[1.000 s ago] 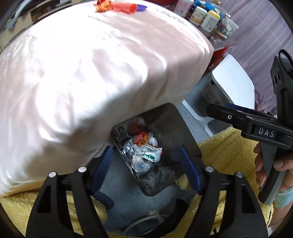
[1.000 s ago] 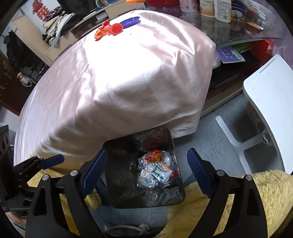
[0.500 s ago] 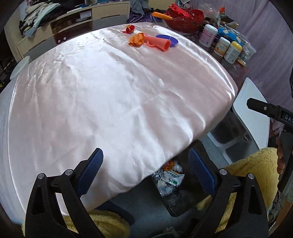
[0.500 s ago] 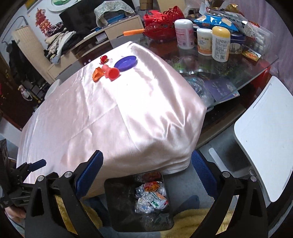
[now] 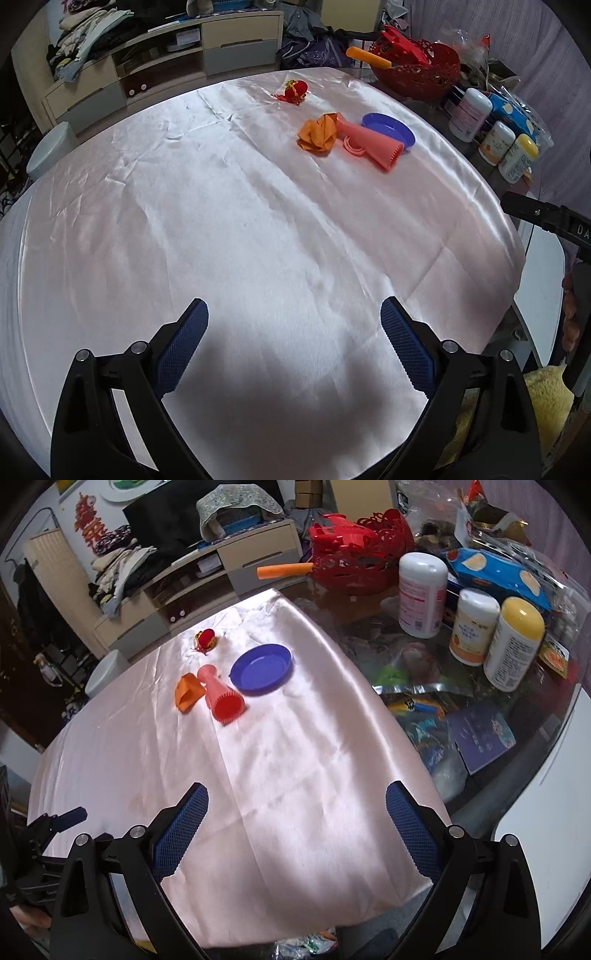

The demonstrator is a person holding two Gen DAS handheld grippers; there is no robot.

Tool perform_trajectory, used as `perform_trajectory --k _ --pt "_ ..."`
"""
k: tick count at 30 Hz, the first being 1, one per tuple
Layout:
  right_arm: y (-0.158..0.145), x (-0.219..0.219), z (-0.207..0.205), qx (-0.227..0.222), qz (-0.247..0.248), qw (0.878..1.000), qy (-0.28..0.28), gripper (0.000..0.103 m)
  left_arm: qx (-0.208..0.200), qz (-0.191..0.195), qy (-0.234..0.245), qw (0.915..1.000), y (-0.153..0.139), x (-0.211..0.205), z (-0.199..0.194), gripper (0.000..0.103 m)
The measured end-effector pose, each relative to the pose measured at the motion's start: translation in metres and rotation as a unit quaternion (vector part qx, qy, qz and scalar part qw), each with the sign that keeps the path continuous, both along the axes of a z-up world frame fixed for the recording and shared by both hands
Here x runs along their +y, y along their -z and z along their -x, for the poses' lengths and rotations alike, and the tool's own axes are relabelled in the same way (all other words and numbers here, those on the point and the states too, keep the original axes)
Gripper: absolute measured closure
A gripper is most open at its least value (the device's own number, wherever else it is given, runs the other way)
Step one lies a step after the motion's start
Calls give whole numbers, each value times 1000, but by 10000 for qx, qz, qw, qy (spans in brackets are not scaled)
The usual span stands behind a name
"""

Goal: Collect trash
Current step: 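Move both tools back over the table toward the purple plate, then grasp the purple plate rim with the right gripper while the left gripper grasps the orange cloth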

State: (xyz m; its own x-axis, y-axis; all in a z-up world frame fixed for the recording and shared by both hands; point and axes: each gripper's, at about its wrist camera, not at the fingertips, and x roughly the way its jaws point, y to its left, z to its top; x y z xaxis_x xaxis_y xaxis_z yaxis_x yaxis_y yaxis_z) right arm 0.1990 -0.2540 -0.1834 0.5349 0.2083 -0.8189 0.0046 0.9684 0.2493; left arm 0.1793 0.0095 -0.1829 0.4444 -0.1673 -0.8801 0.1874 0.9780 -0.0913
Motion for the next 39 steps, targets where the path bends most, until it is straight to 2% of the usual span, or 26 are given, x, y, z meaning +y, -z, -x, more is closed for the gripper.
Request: perform_trajectory --k 5,10,16,21,28,30,32,34,36,38,39 --pt "9 11 -51 44 -32 10000 -45 6 -100 -2 136 9999 4 -14 -43 14" --pt "22 18 -94 140 -293 9995 8 6 -85 5 161 9998 14 -21 -79 14" --pt "31 34 -137 174 -141 9997 93 6 -75 23 156 9998 24 -24 -112 14" --pt "40 48 -162 250 96 9996 100 6 -122 76 169 9998 28 -26 -137 15" --pt "54 56 -174 380 339 9985 189 6 -193 241 329 9990 29 -37 -160 20" --pt "56 57 -173 328 452 9983 178 6 -233 267 431 9984 30 -43 -163 25" --pt "57 58 -171 281 527 9981 174 6 -192 274 548 9979 33 -47 -169 44" --pt "57 57 -171 237 583 9979 173 7 -255 241 572 9977 36 -48 -170 54" --pt "56 56 -170 172 717 9971 174 20 -255 230 635 9974 36 -50 -172 66" --pt "54 53 -169 123 778 9967 180 33 -204 315 643 9972 35 -49 -173 66" --pt "54 51 -169 136 740 9970 175 33 -193 308 642 9973 35 -49 -171 66"
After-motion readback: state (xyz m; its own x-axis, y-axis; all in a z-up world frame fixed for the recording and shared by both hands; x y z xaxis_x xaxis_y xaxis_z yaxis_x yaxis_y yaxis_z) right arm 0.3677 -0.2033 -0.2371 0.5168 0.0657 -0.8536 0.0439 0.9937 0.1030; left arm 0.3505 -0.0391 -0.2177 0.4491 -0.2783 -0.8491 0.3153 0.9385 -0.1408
